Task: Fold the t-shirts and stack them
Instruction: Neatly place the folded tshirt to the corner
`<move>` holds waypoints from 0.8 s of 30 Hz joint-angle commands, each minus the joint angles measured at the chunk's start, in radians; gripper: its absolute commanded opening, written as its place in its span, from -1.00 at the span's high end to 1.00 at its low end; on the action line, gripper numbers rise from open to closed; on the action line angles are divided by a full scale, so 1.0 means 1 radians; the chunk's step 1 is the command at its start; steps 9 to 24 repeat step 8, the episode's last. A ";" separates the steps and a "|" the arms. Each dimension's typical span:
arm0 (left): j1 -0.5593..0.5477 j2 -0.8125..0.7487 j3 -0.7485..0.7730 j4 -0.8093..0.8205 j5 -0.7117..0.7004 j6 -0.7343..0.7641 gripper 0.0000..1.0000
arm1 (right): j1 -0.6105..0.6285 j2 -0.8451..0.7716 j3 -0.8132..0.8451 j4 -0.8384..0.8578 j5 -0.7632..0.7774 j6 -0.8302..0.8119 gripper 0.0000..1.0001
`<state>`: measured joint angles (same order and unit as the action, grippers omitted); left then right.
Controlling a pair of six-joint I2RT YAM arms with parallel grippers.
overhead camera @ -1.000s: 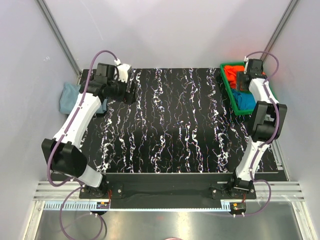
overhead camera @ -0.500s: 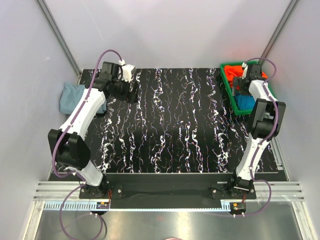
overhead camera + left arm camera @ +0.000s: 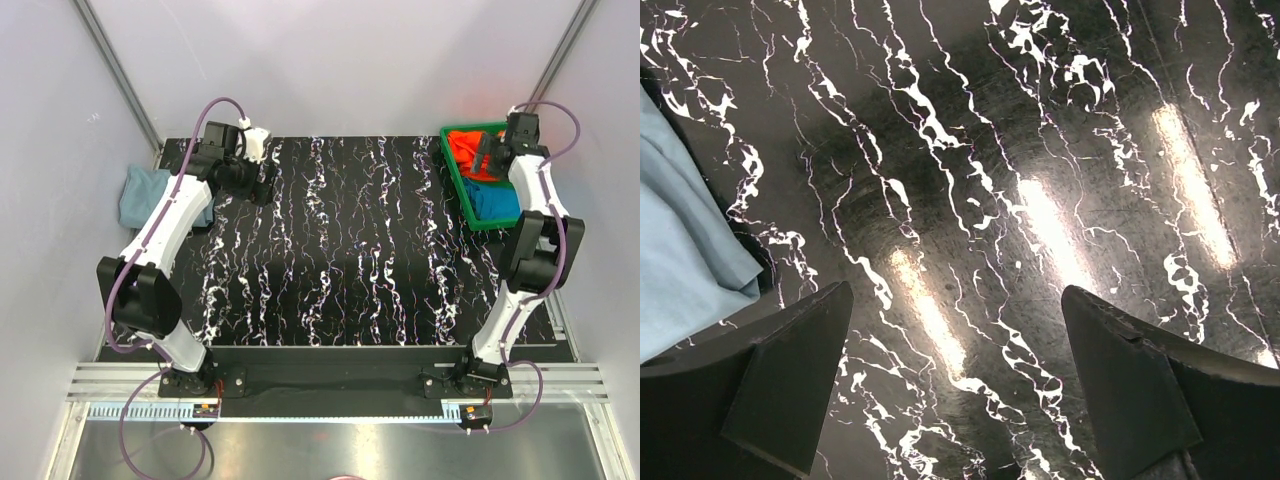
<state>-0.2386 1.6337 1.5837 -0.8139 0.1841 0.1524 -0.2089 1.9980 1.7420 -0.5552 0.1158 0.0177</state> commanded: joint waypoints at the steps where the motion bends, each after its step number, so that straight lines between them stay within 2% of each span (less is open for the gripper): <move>1: -0.004 -0.020 0.056 0.033 -0.025 0.016 -0.86 | 0.006 -0.120 0.010 -0.005 0.016 0.025 -0.99; 8: -0.005 0.011 0.104 0.033 0.002 -0.004 -0.86 | 0.006 -0.200 -0.068 -0.002 0.012 0.018 -0.99; 24: -0.005 0.011 0.104 0.033 0.002 -0.004 -0.86 | 0.006 -0.200 -0.068 -0.002 0.012 0.018 -0.99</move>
